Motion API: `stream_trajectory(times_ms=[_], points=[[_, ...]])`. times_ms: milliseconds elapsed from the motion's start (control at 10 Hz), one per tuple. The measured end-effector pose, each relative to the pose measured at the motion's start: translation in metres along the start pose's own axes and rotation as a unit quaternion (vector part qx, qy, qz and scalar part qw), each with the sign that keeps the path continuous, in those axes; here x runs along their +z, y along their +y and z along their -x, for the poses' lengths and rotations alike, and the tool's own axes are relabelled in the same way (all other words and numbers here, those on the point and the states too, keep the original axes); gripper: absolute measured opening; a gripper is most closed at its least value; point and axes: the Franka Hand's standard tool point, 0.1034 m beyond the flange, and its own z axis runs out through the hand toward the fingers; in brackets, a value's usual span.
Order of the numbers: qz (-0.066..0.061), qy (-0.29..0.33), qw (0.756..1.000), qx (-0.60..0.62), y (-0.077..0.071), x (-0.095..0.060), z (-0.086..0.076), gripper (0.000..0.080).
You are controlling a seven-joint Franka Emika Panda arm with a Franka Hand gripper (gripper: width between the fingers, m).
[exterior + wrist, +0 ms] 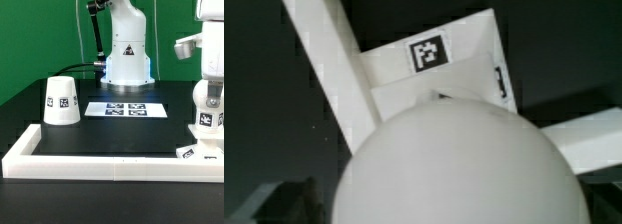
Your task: Assemble lamp
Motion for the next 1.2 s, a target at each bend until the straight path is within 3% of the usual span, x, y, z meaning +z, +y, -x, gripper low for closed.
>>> stream_trajectory(times_ms=[100, 200, 600, 900, 1200], points=[[0.001, -0.001, 1.0, -0.003, 0.0, 0.0001, 0.0003, 0.0699], [0.001, -0.001, 1.0, -0.001, 0.0002, 0.0002, 0.0009, 0.0585], [0.0, -0.001, 1.0, 0.017, 0.0003, 0.0003, 0.0015, 0.0577], [-0.001, 0.0, 0.989, 0.145, -0.0002, 0.0003, 0.0031, 0.0577], [-0.003, 0.0, 0.946, 0.324, -0.0015, 0.0002, 0.0009, 0.0579]])
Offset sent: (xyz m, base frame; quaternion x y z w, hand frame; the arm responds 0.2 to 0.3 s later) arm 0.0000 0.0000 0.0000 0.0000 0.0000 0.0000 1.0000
